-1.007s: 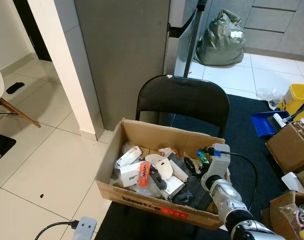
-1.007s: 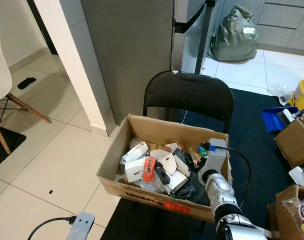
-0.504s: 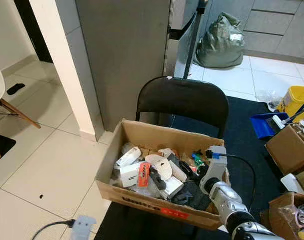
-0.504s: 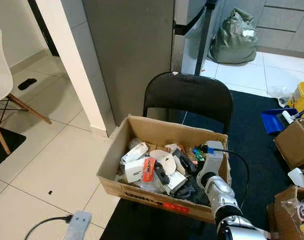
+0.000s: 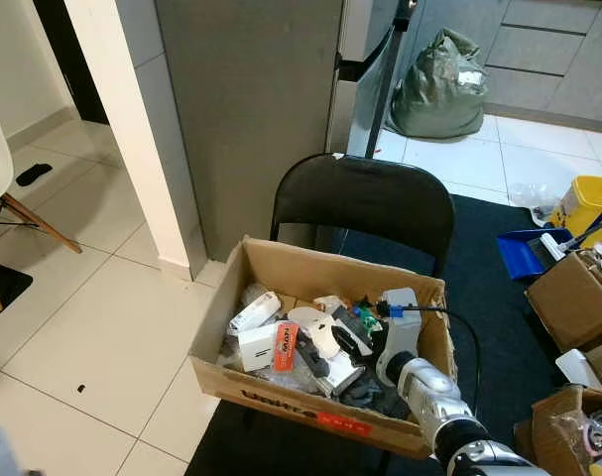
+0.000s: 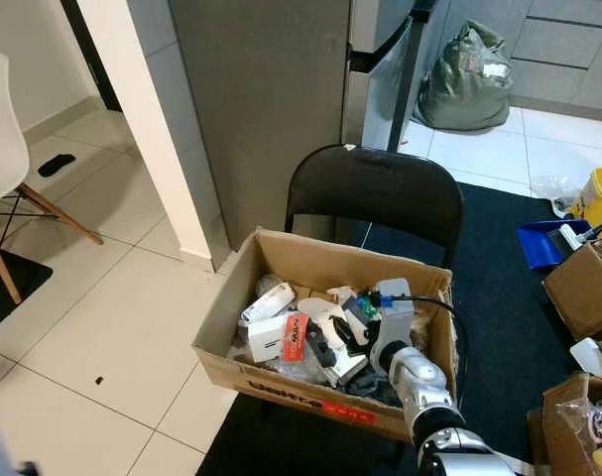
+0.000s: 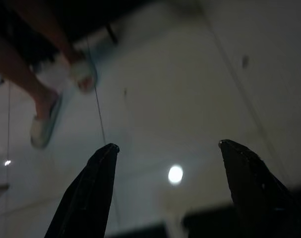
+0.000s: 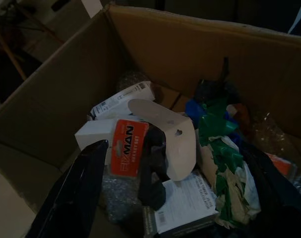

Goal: Picking trash to rubbish bin

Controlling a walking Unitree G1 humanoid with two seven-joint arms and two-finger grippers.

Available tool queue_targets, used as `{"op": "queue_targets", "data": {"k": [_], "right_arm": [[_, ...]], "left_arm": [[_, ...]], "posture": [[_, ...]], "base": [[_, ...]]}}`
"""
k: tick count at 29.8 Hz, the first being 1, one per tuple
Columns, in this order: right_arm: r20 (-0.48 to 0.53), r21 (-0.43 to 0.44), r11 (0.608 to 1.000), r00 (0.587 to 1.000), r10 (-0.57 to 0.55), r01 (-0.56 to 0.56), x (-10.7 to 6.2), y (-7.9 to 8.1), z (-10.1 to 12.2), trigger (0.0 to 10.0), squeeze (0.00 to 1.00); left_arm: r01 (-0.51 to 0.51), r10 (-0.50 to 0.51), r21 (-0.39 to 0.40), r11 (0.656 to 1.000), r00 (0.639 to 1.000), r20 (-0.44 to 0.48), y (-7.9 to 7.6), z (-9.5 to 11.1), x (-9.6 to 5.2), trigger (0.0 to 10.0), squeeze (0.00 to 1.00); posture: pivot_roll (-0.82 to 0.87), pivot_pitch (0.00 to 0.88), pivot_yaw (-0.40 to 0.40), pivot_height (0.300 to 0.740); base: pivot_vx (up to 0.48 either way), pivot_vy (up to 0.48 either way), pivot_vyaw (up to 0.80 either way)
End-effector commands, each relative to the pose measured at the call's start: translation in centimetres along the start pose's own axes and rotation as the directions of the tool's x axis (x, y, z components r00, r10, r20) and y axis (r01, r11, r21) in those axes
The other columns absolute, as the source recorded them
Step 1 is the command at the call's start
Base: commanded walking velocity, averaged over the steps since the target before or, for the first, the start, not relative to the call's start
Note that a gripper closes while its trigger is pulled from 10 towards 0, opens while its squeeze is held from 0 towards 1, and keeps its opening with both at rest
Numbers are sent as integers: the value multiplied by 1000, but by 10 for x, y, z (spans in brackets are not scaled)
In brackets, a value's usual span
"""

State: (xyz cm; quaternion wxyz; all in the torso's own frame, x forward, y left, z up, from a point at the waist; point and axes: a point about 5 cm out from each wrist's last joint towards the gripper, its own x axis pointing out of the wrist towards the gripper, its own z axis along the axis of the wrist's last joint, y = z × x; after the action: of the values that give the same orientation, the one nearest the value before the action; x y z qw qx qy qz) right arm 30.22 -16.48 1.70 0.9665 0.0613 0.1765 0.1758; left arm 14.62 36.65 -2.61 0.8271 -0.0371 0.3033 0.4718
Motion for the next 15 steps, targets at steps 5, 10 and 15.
{"op": "queue_targets", "data": {"k": [5,10,15], "right_arm": [[43,37,999,999,14,-16,4,3,8,10000,0],[93,100,994,995,38,-47,7,5,16,10000,0],[240,213,953,957,164,-217,10,13,35,10000,0]], "left_arm": [[181,-148,-110,977,956,253,-22,64,5,10000,0],[409,-332,-97,908,839,431,-57,108,-7,10000,0],[776,-643,-15,630,532,551,-117,150,-40,10000,0]], "posture": [[82,41,-2,740],[89,43,-7,740],[81,41,4,740]], "base": [[0,0,0],[0,0,0],[0,0,0]]}}
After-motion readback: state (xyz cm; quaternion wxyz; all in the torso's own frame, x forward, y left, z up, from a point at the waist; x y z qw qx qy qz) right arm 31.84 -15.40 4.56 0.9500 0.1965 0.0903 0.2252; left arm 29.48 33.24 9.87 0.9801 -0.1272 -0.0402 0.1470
